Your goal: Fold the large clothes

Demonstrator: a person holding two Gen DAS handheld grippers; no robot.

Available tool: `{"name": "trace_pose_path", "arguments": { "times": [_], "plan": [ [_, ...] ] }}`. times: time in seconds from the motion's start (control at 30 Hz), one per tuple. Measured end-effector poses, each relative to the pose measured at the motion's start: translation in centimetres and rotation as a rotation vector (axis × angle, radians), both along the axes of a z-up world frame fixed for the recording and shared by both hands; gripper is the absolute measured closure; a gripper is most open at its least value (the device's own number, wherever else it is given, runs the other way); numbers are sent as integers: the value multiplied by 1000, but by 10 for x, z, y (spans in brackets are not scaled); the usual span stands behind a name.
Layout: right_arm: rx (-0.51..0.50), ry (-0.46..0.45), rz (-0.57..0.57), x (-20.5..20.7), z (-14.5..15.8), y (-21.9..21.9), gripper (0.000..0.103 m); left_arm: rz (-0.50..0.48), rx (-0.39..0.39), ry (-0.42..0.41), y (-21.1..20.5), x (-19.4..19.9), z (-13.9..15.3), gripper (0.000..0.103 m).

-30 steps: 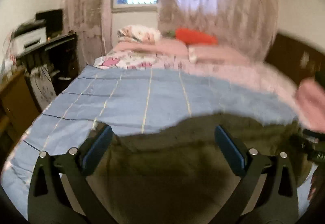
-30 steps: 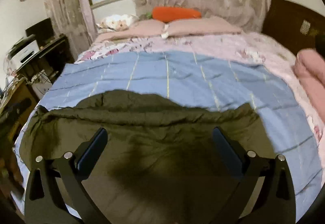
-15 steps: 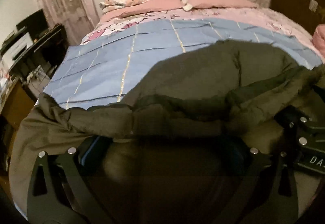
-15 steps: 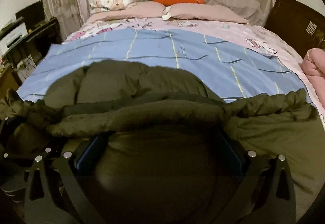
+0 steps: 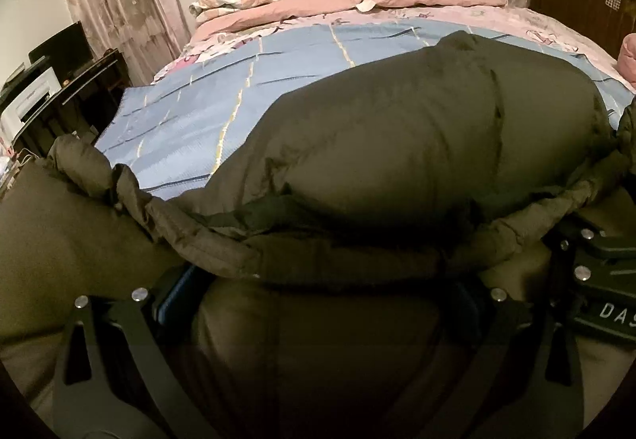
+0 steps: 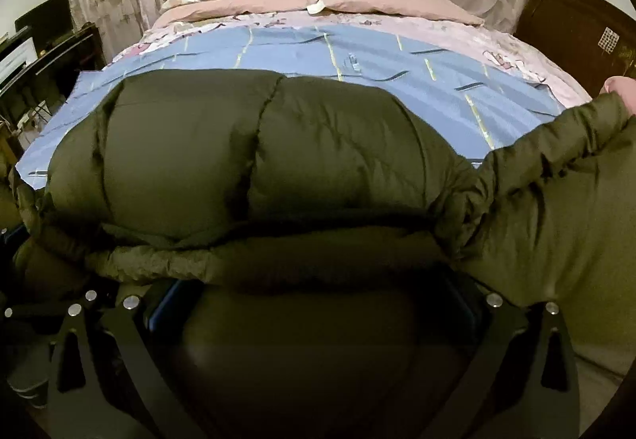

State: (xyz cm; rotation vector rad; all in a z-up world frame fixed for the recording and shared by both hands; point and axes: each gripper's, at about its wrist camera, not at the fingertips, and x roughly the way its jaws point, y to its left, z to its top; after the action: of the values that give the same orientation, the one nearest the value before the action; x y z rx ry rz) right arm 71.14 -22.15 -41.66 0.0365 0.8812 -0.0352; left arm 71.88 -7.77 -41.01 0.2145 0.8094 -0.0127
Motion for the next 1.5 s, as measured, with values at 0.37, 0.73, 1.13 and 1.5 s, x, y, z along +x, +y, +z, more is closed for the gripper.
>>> {"name": "trace_pose_path", "arguments": {
  "times": [0.37,0.73,1.13,1.5],
  "plan": [
    [-98,-174,118,-66,91,-48,1,-3,64,-46,69,-51,73,2],
    [-28,-75,18,-49,16,-121,1,118,-105,52,144,-23,22,2],
    [92,-42,-10,-34,-18,-122,1,130,-254,28,158,-12,-19,2],
    [247,-162,-94,-130,84,-107,1,120,-237,-92,153,-117,62,2]
  ]
}}
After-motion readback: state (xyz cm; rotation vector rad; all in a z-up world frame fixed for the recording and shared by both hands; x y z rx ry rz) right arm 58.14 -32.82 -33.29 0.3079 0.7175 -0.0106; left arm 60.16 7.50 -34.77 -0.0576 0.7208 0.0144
